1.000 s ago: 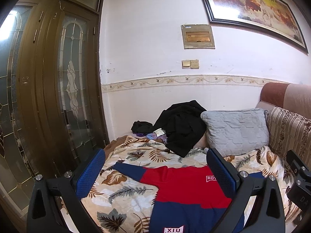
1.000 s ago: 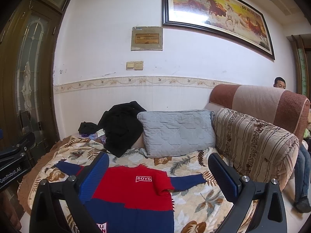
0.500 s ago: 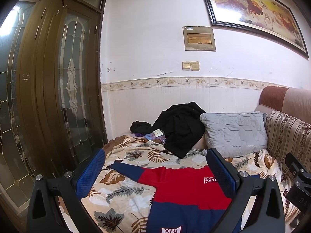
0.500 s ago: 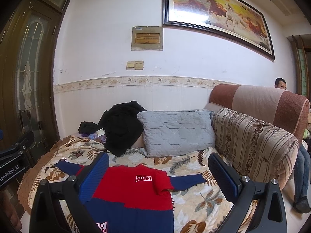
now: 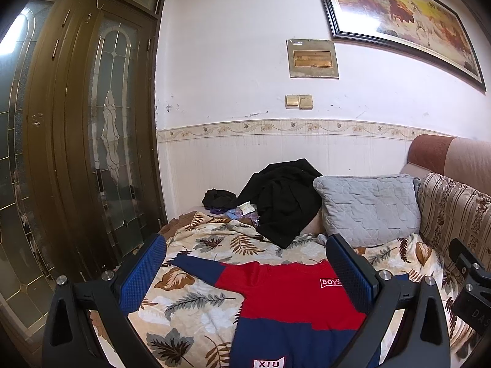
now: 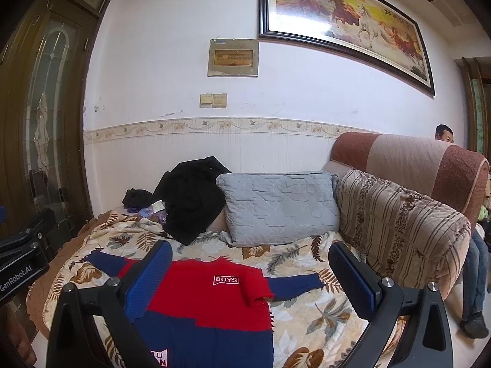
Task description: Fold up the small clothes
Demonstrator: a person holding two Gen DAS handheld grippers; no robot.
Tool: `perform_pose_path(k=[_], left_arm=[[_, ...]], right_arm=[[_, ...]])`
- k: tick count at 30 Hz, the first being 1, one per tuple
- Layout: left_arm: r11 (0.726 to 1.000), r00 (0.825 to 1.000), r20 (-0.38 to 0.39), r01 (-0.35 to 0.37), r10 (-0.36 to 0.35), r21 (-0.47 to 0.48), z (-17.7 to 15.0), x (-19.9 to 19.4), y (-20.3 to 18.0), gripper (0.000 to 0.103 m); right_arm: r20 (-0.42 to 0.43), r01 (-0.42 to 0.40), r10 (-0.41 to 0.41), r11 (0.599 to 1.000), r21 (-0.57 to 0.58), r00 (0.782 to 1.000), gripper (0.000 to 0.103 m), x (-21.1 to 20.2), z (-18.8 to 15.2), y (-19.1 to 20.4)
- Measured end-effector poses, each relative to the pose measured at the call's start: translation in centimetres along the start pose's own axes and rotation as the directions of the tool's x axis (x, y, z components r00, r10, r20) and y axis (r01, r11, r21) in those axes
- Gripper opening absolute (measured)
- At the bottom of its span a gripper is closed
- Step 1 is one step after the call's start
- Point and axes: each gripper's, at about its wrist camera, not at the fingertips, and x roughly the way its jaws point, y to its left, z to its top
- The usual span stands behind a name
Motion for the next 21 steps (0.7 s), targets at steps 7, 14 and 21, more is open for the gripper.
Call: perform_pose_path(k=[7,14,21], left_arm=[[1.0,1.0,0.0,0.0,0.0,0.001,0.0,0.0,0.0,0.103],[1.0,1.0,-0.009,0.005,-0.005,0.002,0.0,0.7,-0.3,0.103],[1.0,1.0,-0.022,0.008,-0.008,-0.001,-0.2,2.0,-0.5,0.103]], right_arm=[[0.002,0.003,-0.003,1.0,-0.003,1.0,0.103,0.0,0.0,0.1],[0.002,0.012,-0.012,1.0,-0.013,1.0,0.103,0.2,0.1,0.1],[-0.014,0.017,-0.018,1.0,-0.026,1.0,0.103,1.1,0.0,0.5]])
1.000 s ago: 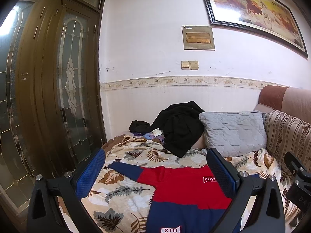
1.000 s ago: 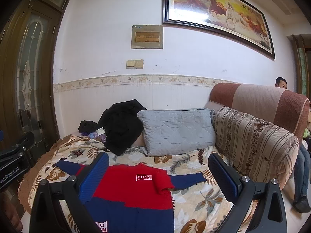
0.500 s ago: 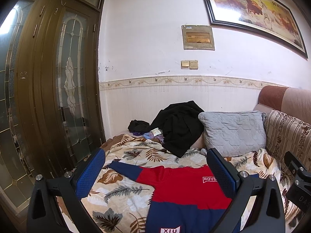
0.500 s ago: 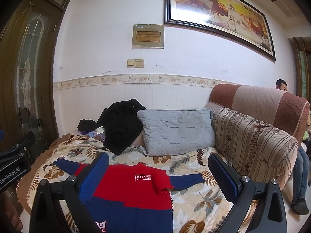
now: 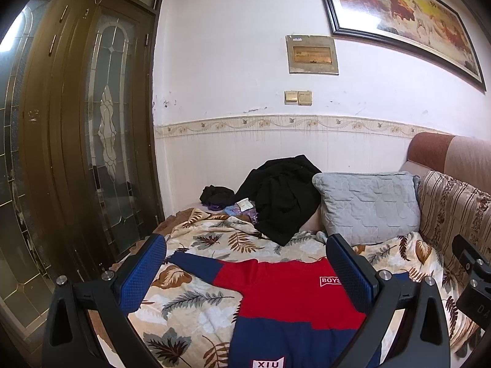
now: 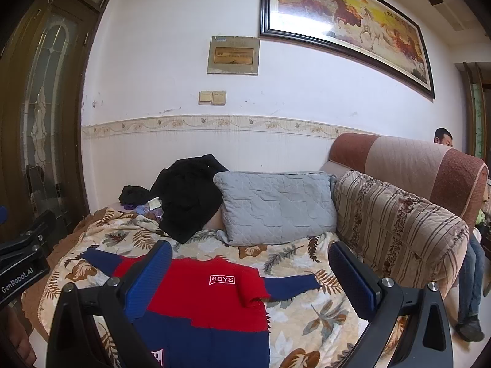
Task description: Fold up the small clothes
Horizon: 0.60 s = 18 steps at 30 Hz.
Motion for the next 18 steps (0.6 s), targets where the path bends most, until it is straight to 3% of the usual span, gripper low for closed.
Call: perform_pose_path(k=[18], left_arm=[[1.0,0.997,-0.072,-0.001,0.001,0.003,-1.6,4.3,0.1,0.103]], right_arm=[[-0.072,0.004,-0.005,1.0,-0.018,0.997,0.103,4.6,-0.7,1.1]])
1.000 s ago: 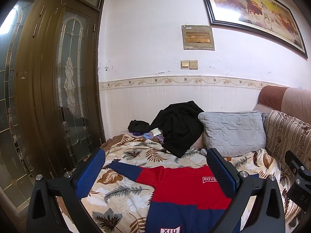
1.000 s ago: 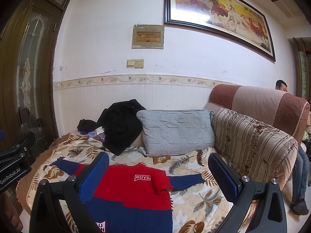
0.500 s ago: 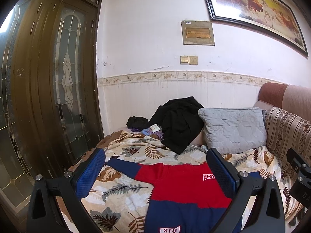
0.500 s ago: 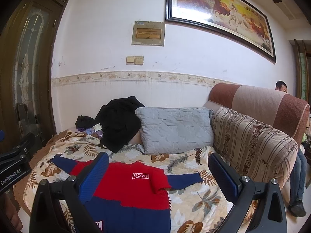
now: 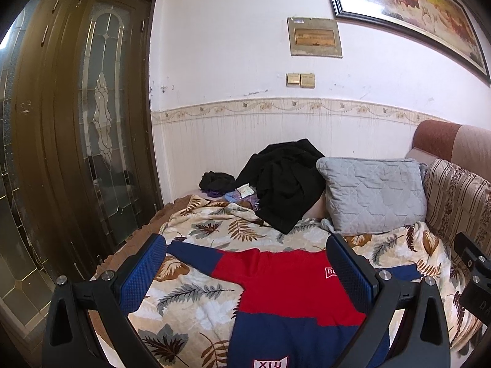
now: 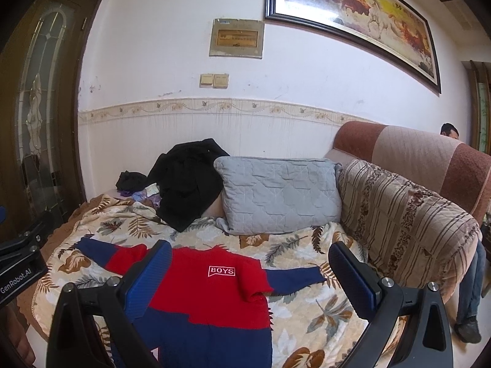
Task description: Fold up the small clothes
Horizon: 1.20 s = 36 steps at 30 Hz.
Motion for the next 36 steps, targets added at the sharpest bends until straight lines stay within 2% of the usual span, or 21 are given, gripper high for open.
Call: perform_pose_path(k=[4,8,9,11,13,16,18,19,23,25,26,29,31,32,33,35,36], left_arm=[[1.0,0.999,-0.032,0.003,-0.003,0.005,-1.0,2.1,-0.2,0.103],[0.999,0.991,-0.13,0.035,-0.034,0.004,-3.5,6.5,-0.8,0.103],[0.999,0.985,-0.167,0.046,-0.045,0.003,-4.5,7.9,-1.0,0.103],[0.997,0.963,-0.262,0.075,-0.072,0.003,-7.3,11.2,-1.5,0.103],[0.997,0.939,-0.338,0.074,-0.065,0.014,-10.3,14.2,-2.0,0.103],[0.998,0.911,-0.41,0.056,-0.039,0.03,-14.0,18.0,-2.5,0.103],[0.998,0.898,-0.439,0.054,-0.039,0.021,-15.2,19.8,-2.7,0.103],[0.998,0.895,-0.443,0.058,-0.047,0.012,-15.5,20.7,-2.8,0.103],[0.996,0.896,-0.438,0.087,-0.079,-0.001,-15.6,24.2,-4.0,0.103],[0.995,0.895,-0.436,0.096,-0.088,-0.005,-15.8,25.7,-4.5,0.103],[0.995,0.895,-0.435,0.104,-0.097,-0.01,-16.1,26.3,-4.7,0.103],[0.992,0.881,-0.457,0.12,-0.119,-0.026,-17.0,28.3,-4.8,0.103],[0.991,0.868,-0.48,0.125,-0.129,-0.041,-17.2,29.2,-4.9,0.103],[0.99,0.866,-0.48,0.132,-0.138,-0.047,-17.2,29.4,-4.9,0.103],[0.99,0.869,-0.475,0.132,-0.136,-0.043,-17.2,29.5,-5.0,0.103],[0.99,0.875,-0.466,0.135,-0.133,-0.028,-17.0,29.5,-5.0,0.103],[0.99,0.877,-0.462,0.138,-0.132,-0.022,-16.9,29.5,-5.0,0.103]], right_arm=[[-0.03,0.004,-0.004,1.0,0.0,1.0,0.103,2.0,-0.6,-0.1],[-0.091,-0.003,0.004,1.0,0.011,0.996,0.103,5.5,-2.1,-0.8],[-0.109,-0.024,0.026,0.999,0.023,0.994,0.103,6.9,-3.0,-1.4],[-0.144,-0.056,0.064,0.997,0.055,0.988,0.103,9.5,-4.8,-2.7],[-0.216,-0.115,0.141,0.985,0.13,0.966,0.103,13.3,-7.4,-4.9],[-0.281,-0.18,0.265,0.939,0.294,0.922,0.103,18.7,-11.1,-9.3],[-0.318,-0.168,0.318,0.892,0.42,0.893,0.103,22.5,-13.5,-12.6],[-0.313,-0.166,0.356,0.85,0.5,0.88,0.103,24.6,-14.9,-14.5],[-0.275,-0.111,0.43,0.684,0.721,0.86,0.102,31.7,-18.7,-20.5],[-0.229,-0.09,0.464,0.569,0.817,0.855,0.098,34.8,-20.2,-22.6],[-0.204,-0.089,0.475,0.524,0.847,0.856,0.098,36.2,-20.7,-23.4],[-0.22,-0.029,0.483,0.455,0.89,0.848,0.09,40.4,-22.0,-24.7],[-0.24,0.008,0.486,0.432,0.902,0.841,0.083,42.5,-22.7,-24.8],[-0.282,0.05,0.471,0.446,0.894,0.836,0.078,43.6,-23.0,-24.6],[-0.292,0.06,0.456,0.457,0.888,0.841,0.073,44.3,-23.1,-24.6],[-0.289,0.05,0.419,0.495,0.868,0.861,0.071,45.0,-22.3,-24.1],[-0.289,0.045,0.409,0.511,0.858,0.866,0.055,45.2,-22.1,-23.9]])
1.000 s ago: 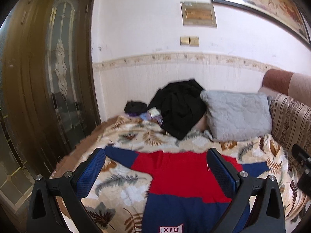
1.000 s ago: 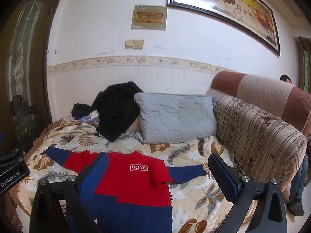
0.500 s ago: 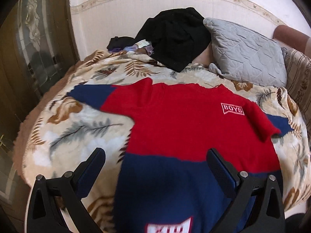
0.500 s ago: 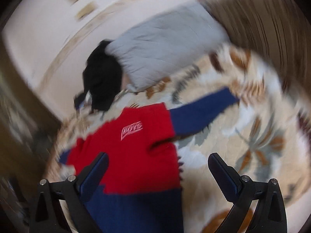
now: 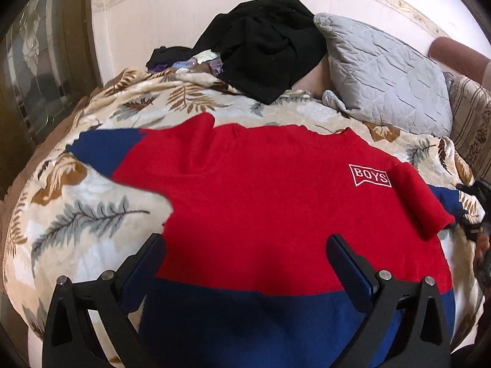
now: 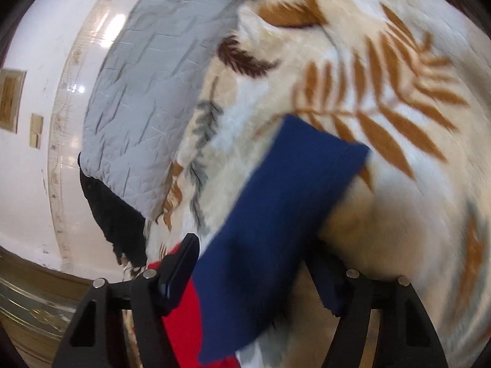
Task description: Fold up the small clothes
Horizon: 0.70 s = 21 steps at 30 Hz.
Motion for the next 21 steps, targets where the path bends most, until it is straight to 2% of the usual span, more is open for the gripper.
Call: perform_pose_path(k=[1,2,6,9,11,14,17,21], left_arm=[[1.0,1.0,0.004,-0.005,0.005,0.005,0.1,0.0,0.1,0.103],[1.0,1.0,0.008,-0.013,0.013,0.007,0.2,-0.1,0.4,0.103],[0.999,0.999,0.014,-0.036,0.037,-0.023,0.4,-0.5,2.2,0.103],[0.997,0.998,0.02,-0.05,0.052,-0.063,0.6,-1.1,4.1,0.103],[0.993,0.996,0.028,-0.076,0.079,-0.089,0.8,-1.4,5.7,0.103],[0.984,0.991,0.037,-0.119,0.125,-0.134,1.1,-1.8,8.1,0.103],[0.968,0.988,0.038,-0.136,0.147,-0.21,1.3,-2.3,11.0,0.103],[0.94,0.981,0.044,-0.166,0.187,-0.298,1.6,-2.9,14.5,0.103]], right_arm=[[0.004,0.001,0.0,1.0,-0.018,1.0,0.04,0.4,0.0,0.2],[-0.007,0.004,-0.004,1.0,-0.023,1.0,0.017,1.0,-0.1,0.3],[0.027,0.03,-0.027,0.995,-0.093,0.999,0.014,1.3,-0.9,2.5],[0.058,-0.045,0.059,0.977,-0.21,0.997,0.013,-0.4,-2.4,7.0],[0.047,-0.111,0.131,0.947,-0.302,0.99,0.013,-1.3,-4.6,11.0],[-0.023,-0.199,0.206,0.904,-0.379,0.978,0.013,-1.0,-8.7,16.4],[-0.12,-0.287,0.26,0.867,-0.408,0.958,0.013,1.2,-13.3,21.8],[-0.247,-0.322,0.231,0.836,-0.445,0.941,0.017,4.2,-19.7,26.8]])
